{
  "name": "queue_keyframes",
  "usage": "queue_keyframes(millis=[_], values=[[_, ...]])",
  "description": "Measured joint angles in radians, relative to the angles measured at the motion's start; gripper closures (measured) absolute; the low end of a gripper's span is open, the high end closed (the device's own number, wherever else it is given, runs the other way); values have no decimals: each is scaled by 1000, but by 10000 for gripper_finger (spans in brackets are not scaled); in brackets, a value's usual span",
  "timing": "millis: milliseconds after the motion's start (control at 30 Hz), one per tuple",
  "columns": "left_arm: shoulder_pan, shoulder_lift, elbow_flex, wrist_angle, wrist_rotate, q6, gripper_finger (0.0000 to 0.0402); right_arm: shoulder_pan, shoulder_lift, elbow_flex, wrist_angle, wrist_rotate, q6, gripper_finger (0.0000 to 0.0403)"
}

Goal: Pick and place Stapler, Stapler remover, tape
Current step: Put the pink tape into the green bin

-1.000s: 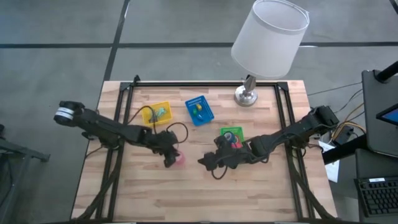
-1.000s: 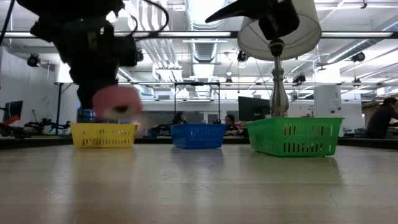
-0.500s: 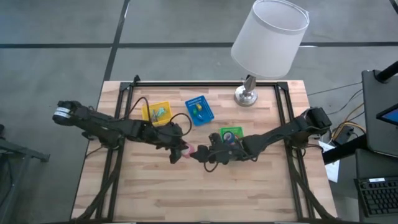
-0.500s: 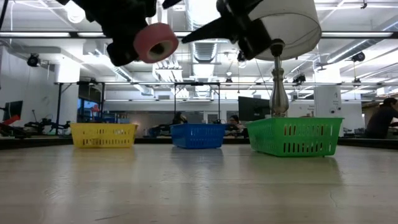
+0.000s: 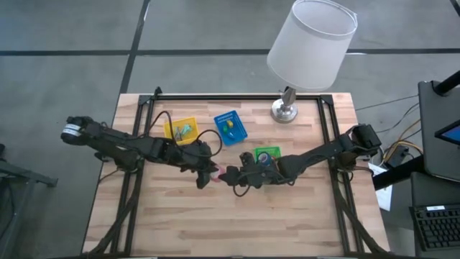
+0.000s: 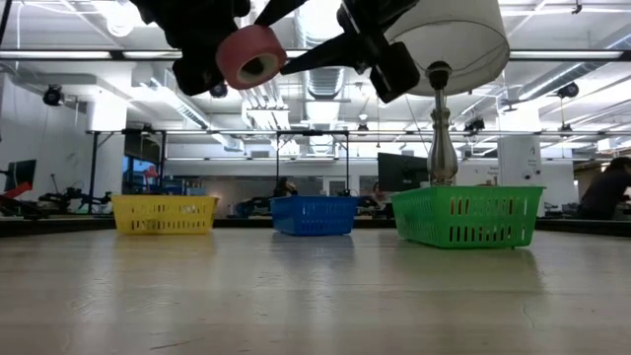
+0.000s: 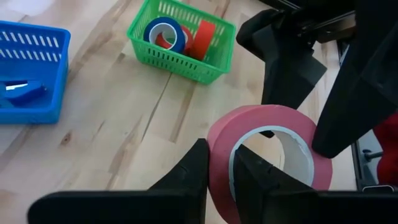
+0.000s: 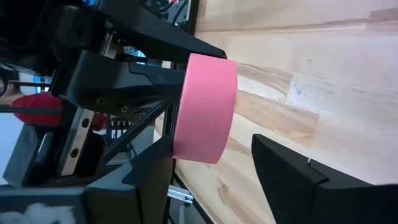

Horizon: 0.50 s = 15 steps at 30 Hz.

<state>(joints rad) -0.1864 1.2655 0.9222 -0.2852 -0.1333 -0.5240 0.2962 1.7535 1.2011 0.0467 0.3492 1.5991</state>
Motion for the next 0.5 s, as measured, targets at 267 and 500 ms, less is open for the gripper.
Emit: queue_keyframes(millis=[267, 500], values=[[0, 1, 0, 1, -7, 1, 349, -7, 0, 1, 5, 10, -53, 259], [0, 1, 0, 1, -6, 3, 348, -8, 0, 1, 20, 16, -104, 315]])
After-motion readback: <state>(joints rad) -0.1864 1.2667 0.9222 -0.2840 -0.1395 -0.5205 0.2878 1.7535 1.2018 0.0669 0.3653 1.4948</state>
